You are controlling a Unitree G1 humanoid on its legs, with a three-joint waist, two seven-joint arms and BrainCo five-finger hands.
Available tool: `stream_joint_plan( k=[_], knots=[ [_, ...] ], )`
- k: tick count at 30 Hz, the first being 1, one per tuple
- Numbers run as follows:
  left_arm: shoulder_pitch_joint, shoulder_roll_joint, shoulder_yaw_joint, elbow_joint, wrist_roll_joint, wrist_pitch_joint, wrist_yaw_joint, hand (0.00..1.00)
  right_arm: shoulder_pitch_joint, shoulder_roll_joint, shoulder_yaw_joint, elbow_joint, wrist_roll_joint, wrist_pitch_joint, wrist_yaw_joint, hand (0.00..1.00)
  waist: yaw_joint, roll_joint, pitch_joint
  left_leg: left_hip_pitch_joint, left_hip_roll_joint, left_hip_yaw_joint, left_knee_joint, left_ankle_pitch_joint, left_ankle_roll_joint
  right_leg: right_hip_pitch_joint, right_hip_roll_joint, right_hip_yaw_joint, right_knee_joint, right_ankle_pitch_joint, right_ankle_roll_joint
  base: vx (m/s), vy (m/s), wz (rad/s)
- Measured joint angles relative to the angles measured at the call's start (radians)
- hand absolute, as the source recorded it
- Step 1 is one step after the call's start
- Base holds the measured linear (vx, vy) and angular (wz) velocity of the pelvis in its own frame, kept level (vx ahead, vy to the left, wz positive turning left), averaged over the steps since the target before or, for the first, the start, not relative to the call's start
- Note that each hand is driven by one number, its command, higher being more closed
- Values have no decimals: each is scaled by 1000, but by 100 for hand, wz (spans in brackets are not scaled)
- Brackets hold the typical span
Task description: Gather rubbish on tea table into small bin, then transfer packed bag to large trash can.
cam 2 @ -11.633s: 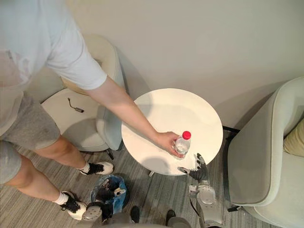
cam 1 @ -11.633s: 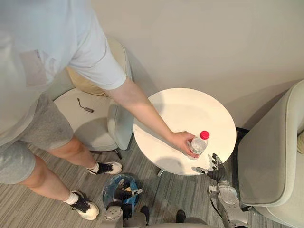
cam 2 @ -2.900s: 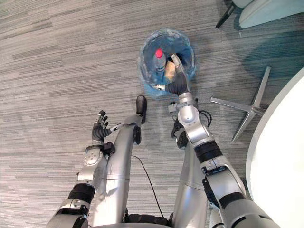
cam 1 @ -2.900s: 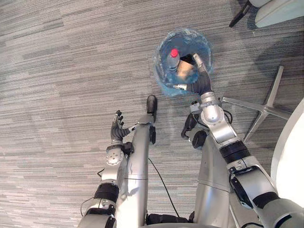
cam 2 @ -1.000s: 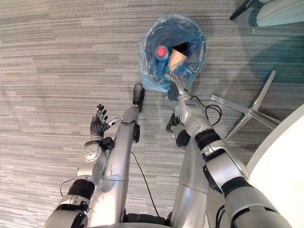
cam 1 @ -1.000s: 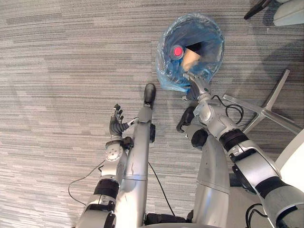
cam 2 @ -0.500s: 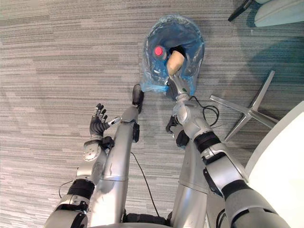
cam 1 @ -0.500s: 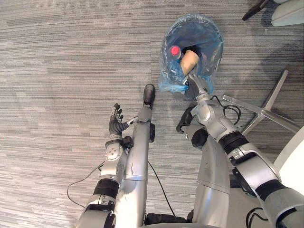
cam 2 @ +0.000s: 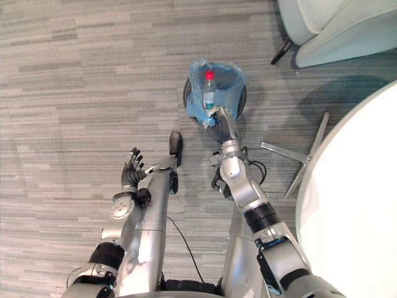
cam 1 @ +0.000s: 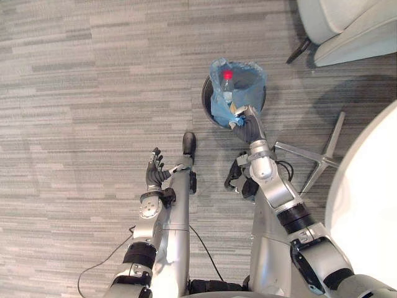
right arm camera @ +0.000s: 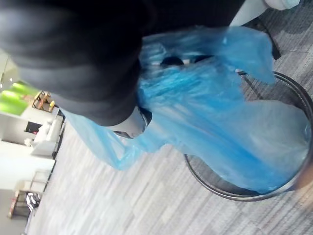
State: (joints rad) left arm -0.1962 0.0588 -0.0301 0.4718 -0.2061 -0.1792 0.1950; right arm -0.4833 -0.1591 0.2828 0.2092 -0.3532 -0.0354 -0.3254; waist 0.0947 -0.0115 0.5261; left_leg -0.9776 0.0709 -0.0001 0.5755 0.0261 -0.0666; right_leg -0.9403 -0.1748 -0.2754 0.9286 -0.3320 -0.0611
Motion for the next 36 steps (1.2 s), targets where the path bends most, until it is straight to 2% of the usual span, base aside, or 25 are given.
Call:
stream_joint_plan(
  k=[4,7,11,13,17,21,22,24,28,36],
  knots=[
    [77,6,-45,-9,23,2,-18,0,150,27,10,-99,27,-22,15,100,-9,-41,-38,151,2,21,-60,4,2,150,5,1,-73,4,1,93,4,-7],
    [122,6,-55,-9,30,7,-21,0,228,48,29,-145,39,-30,42,100,-19,-68,-54,274,12,33,-125,6,-1,278,19,0,-154,17,17,138,11,-6],
    [185,4,-66,13,51,17,-22,0,339,74,78,-206,64,-55,77,100,-24,-80,-134,422,14,60,-232,9,3,420,37,10,-274,41,36,156,36,-14],
    [220,7,-79,41,63,17,-23,0,398,92,89,-207,78,-75,107,100,-24,-78,-205,501,12,74,-311,21,5,485,49,23,-346,54,45,172,7,-18],
    [225,27,-107,122,93,17,-31,0,450,85,77,-206,100,-78,142,100,-29,-73,-269,635,7,81,-461,74,6,592,71,29,-468,89,51,174,-1,-12],
    [242,36,-134,127,113,17,-43,0,475,75,30,-206,131,-80,174,100,-37,-63,-294,737,10,81,-565,104,6,692,94,26,-568,120,56,134,15,-5],
    [256,37,-134,126,115,17,-44,0,482,75,24,-206,153,-80,182,100,-46,-57,-310,761,10,81,-582,105,5,725,103,25,-606,131,56,121,32,-5],
    [280,44,-137,124,119,17,-46,0,491,75,10,-206,181,-89,200,100,-57,-41,-338,797,13,82,-608,107,6,772,112,27,-661,148,64,109,24,-7],
    [318,56,-137,64,121,14,-62,0,504,76,6,-206,258,-112,237,100,-54,6,-384,859,12,84,-647,107,6,851,126,32,-747,180,71,50,10,-4],
    [407,74,-188,-122,137,7,-70,0,504,49,16,-235,369,-114,283,100,-53,12,-410,907,14,81,-668,107,6,899,139,40,-775,188,67,-12,-4,-1]
  ],
)
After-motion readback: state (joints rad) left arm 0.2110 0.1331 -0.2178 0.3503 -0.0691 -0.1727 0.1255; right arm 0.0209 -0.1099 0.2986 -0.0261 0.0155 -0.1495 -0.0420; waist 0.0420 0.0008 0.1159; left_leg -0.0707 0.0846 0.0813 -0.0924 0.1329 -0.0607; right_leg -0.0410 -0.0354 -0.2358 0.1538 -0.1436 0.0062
